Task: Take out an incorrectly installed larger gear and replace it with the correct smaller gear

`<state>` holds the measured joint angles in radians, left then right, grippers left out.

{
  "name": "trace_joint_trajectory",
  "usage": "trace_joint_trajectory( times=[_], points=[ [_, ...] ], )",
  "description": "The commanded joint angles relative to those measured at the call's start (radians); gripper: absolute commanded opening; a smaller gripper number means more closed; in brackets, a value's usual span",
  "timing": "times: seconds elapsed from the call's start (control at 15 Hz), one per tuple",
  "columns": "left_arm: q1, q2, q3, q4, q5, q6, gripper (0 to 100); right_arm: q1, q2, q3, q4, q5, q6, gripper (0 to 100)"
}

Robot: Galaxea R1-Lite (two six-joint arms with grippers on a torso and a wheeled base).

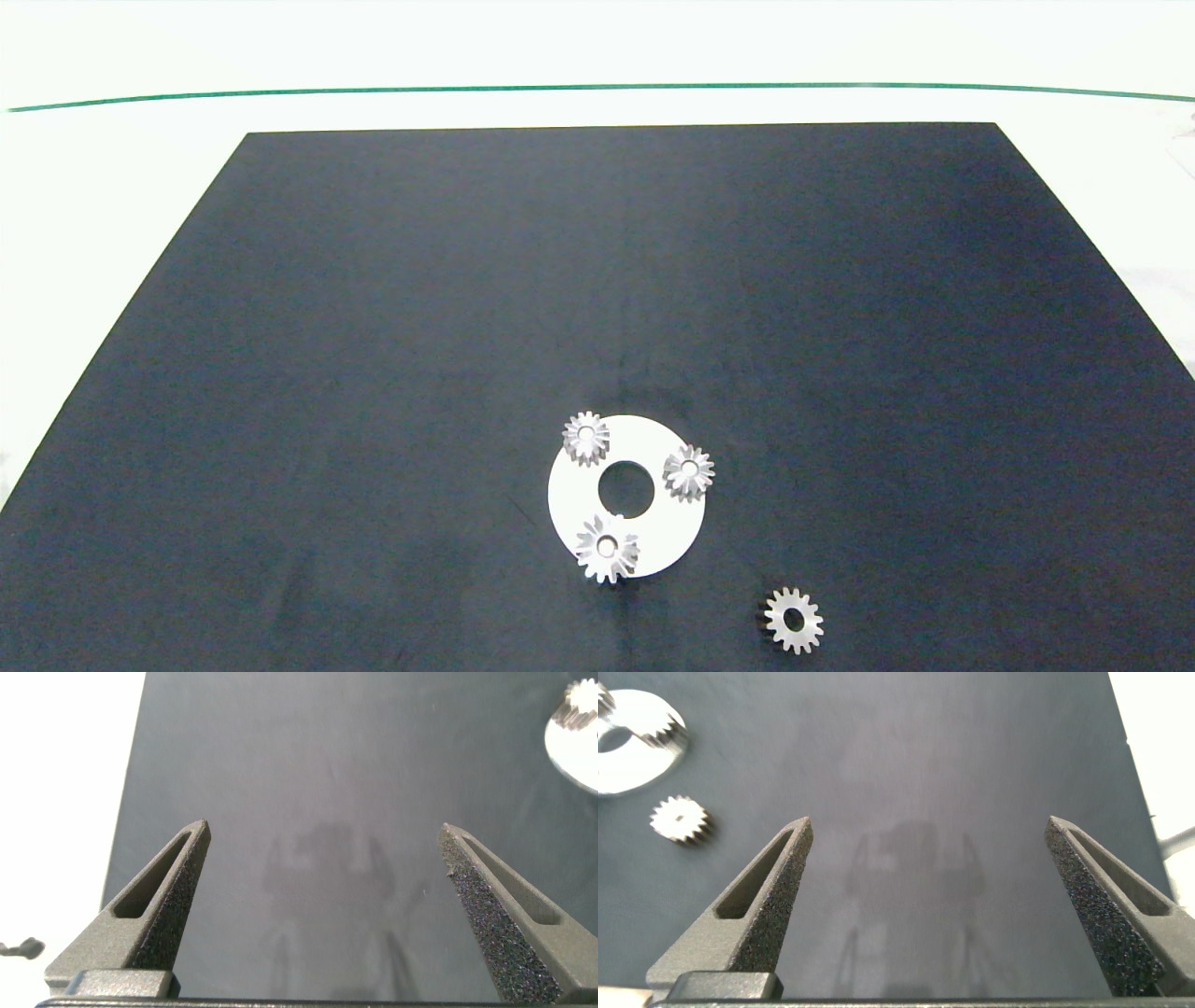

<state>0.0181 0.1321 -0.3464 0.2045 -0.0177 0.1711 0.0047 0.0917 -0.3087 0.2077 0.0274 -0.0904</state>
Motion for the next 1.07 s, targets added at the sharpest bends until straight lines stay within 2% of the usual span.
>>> trace_joint_trajectory(
  times=[0.07, 0.13, 0.2, 0.27, 0.33, 0.4, 0.47, 0.53, 0.67, 0.73, 0.8, 0.87, 0.93, 1.07],
  points=[
    [0.006, 0.366, -0.299, 0.092, -0.001, 0.128, 100, 0.008, 0.342, -0.38, 0.122, 0.062, -0.015, 100],
    [0.0, 0.448, -0.339, 0.092, -0.001, 0.173, 100, 0.011, 0.451, -0.49, 0.124, 0.068, -0.031, 100],
    [-0.021, 0.501, -0.364, 0.093, -0.001, 0.189, 100, 0.014, 0.533, -0.57, 0.125, 0.068, -0.045, 100],
    [-0.099, 0.574, -0.39, 0.093, -0.001, 0.199, 100, 0.024, 0.597, -0.639, 0.125, 0.068, -0.054, 100],
    [-0.191, 0.652, -0.428, 0.101, 0.001, 0.192, 100, 0.052, 0.645, -0.693, 0.134, 0.068, -0.054, 100],
    [-0.247, 0.722, -0.48, 0.131, 0.001, 0.174, 100, 0.078, 0.668, -0.731, 0.174, 0.069, -0.054, 100],
    [-0.314, 0.802, -0.54, 0.158, 0.001, 0.134, 100, 0.12, 0.678, -0.756, 0.23, 0.071, -0.054, 100],
    [-0.423, 0.874, -0.589, 0.173, 0.001, 0.081, 100, 0.169, 0.684, -0.757, 0.246, 0.071, -0.055, 100],
    [-0.589, 1.015, -0.681, 0.205, 0.013, -0.068, 100, 0.204, 0.708, -0.777, 0.243, 0.069, -0.057, 100],
    [-0.641, 1.071, -0.692, 0.208, 0.062, -0.088, 100, 0.205, 0.708, -0.779, 0.242, 0.069, -0.055, 100],
    [-0.687, 1.12, -0.692, 0.21, 0.125, -0.093, 100, 0.207, 0.706, -0.779, 0.233, 0.069, -0.054, 100],
    [-0.718, 1.156, -0.692, 0.21, 0.147, -0.101, 100, 0.205, 0.704, -0.78, 0.228, 0.069, -0.054, 100],
    [-0.738, 1.173, -0.691, 0.213, 0.148, -0.107, 100, 0.205, 0.703, -0.779, 0.226, 0.069, -0.054, 100],
    [-0.791, 1.21, -0.692, 0.225, 0.148, -0.153, 100, 0.207, 0.704, -0.779, 0.225, 0.069, -0.054, 100]
  ],
)
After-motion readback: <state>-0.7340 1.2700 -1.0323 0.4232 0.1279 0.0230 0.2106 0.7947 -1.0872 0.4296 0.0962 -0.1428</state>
